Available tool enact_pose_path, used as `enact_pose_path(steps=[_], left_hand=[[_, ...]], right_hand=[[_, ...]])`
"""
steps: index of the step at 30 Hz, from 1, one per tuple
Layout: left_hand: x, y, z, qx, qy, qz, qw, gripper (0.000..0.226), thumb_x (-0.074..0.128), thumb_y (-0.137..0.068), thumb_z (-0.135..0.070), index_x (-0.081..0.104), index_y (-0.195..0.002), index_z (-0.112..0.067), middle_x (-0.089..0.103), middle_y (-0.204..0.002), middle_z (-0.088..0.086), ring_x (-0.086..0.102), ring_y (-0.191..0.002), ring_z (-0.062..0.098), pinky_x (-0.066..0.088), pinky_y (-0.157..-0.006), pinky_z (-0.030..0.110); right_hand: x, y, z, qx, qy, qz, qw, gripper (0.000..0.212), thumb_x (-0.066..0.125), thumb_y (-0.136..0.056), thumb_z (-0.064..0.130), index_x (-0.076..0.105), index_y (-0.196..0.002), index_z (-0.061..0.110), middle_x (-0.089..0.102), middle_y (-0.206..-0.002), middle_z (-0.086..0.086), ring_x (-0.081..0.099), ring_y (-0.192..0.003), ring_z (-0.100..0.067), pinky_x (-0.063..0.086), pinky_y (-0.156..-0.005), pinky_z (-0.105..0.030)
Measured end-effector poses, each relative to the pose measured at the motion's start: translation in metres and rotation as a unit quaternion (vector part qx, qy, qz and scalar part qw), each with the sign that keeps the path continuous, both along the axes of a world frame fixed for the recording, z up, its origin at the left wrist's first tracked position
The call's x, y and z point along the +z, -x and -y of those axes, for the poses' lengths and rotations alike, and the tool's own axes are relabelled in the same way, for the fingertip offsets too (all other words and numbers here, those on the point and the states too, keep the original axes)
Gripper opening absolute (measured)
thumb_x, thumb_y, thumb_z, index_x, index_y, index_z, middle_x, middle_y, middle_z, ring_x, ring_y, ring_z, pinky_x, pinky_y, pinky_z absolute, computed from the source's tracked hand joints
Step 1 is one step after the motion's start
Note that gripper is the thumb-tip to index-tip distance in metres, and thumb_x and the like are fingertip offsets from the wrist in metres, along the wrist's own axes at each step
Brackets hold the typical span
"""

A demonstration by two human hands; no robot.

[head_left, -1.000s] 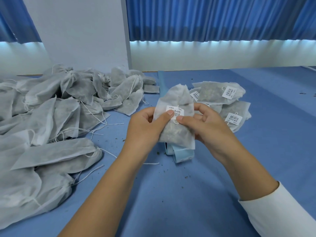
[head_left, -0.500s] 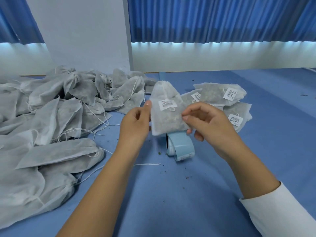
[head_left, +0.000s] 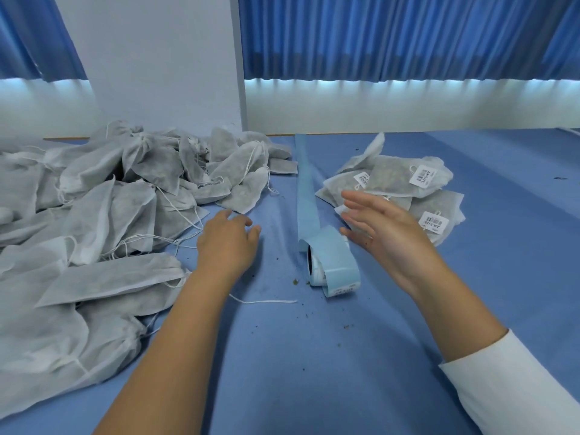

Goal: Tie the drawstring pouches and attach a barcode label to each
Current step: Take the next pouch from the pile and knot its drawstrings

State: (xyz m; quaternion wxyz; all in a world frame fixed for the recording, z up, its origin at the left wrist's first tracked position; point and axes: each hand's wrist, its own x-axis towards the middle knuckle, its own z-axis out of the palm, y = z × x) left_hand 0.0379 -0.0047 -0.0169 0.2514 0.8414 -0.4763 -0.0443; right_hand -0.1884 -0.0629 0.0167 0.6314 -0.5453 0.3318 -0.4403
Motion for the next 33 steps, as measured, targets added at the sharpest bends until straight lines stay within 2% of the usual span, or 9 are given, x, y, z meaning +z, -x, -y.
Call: enact_pose_path(steps=[5,10,15,17,20,22,24,29,33], left_hand=[[-0.011,-0.007,0.013,-0.03,-0.1,0.03,0.994,0.045,0.03,-0.105,-0.046,0.049,-0.142,-0.026,-0.001,-0.167,0.004,0.001,-0.153,0.031,0.013,-0.12,0.05],[-0.021,-0.01,0.023,-0.036,-0.111,0.049,0.992,0.048,0.024,-0.105,-0.046,0.042,-0.143,-0.025,-0.004,-0.167,-0.003,0.003,-0.153,0.025,0.01,-0.119,0.05],[-0.023,-0.014,0.031,-0.028,-0.117,0.062,0.991,0.057,0.023,-0.104,-0.049,0.032,-0.152,-0.018,0.004,-0.167,-0.008,0.008,-0.153,0.02,0.014,-0.115,0.047],[-0.022,-0.014,0.03,-0.023,-0.08,0.048,0.995,0.06,0.028,-0.104,-0.049,0.028,-0.154,-0.014,0.012,-0.166,-0.005,0.013,-0.151,0.019,0.017,-0.114,0.047],[-0.012,-0.011,0.026,-0.016,0.079,0.027,0.996,0.048,0.042,-0.104,-0.04,0.048,-0.138,-0.008,0.045,-0.148,0.007,0.039,-0.136,0.024,0.031,-0.105,0.045],[-0.002,-0.007,0.022,-0.012,0.215,-0.014,0.976,0.034,0.052,-0.101,-0.027,0.058,-0.125,-0.003,0.057,-0.13,0.011,0.051,-0.121,0.027,0.036,-0.101,0.038],[0.009,-0.003,0.017,-0.004,0.306,-0.062,0.95,0.025,0.061,-0.095,-0.015,0.06,-0.118,-0.004,0.058,-0.122,0.011,0.054,-0.112,0.026,0.038,-0.094,0.028],[0.034,0.013,0.001,-0.036,0.36,-0.264,0.894,0.03,0.062,-0.084,-0.009,0.057,-0.1,-0.033,0.058,-0.106,-0.014,0.056,-0.096,0.007,0.048,-0.087,0.028],[0.049,0.019,-0.007,-0.04,0.387,-0.363,0.847,0.028,0.058,-0.071,-0.025,0.061,-0.095,-0.039,0.066,-0.105,-0.014,0.059,-0.083,0.002,0.045,-0.072,0.018]], right_hand=[[-0.006,-0.003,0.003,-0.021,0.032,-0.037,0.999,0.026,0.062,-0.091,0.008,0.077,-0.099,0.027,0.069,-0.111,0.011,0.063,-0.108,0.0,0.055,-0.091,-0.03],[-0.01,-0.006,0.004,-0.024,0.045,-0.065,0.997,0.024,0.062,-0.09,0.013,0.077,-0.098,0.031,0.071,-0.105,0.019,0.062,-0.106,0.004,0.053,-0.096,-0.031],[-0.011,-0.008,0.006,-0.022,0.043,-0.078,0.996,0.022,0.063,-0.09,0.015,0.076,-0.098,0.031,0.07,-0.112,0.014,0.06,-0.111,0.001,0.052,-0.099,-0.034],[-0.011,-0.008,0.005,-0.025,0.043,-0.08,0.996,0.021,0.063,-0.09,0.016,0.076,-0.099,0.03,0.07,-0.111,0.014,0.061,-0.11,0.001,0.052,-0.099,-0.035],[-0.01,-0.006,0.005,-0.034,0.051,-0.085,0.995,0.02,0.063,-0.091,0.016,0.075,-0.101,0.029,0.07,-0.108,0.015,0.061,-0.108,0.001,0.052,-0.099,-0.035],[-0.009,-0.005,0.004,-0.037,0.053,-0.087,0.994,0.02,0.063,-0.091,0.017,0.075,-0.102,0.028,0.07,-0.109,0.014,0.061,-0.108,0.001,0.052,-0.1,-0.036],[-0.007,-0.004,0.003,-0.041,0.055,-0.087,0.994,0.02,0.064,-0.091,0.016,0.074,-0.102,0.028,0.07,-0.108,0.014,0.061,-0.106,0.003,0.052,-0.099,-0.036],[-0.004,-0.004,-0.001,-0.049,0.082,-0.101,0.99,0.02,0.065,-0.09,0.016,0.073,-0.104,0.028,0.07,-0.108,0.012,0.063,-0.102,0.002,0.051,-0.099,-0.035],[-0.001,-0.003,-0.005,-0.047,0.124,-0.118,0.984,0.021,0.065,-0.091,0.016,0.071,-0.105,0.029,0.07,-0.106,0.016,0.062,-0.099,0.006,0.049,-0.101,-0.031]])
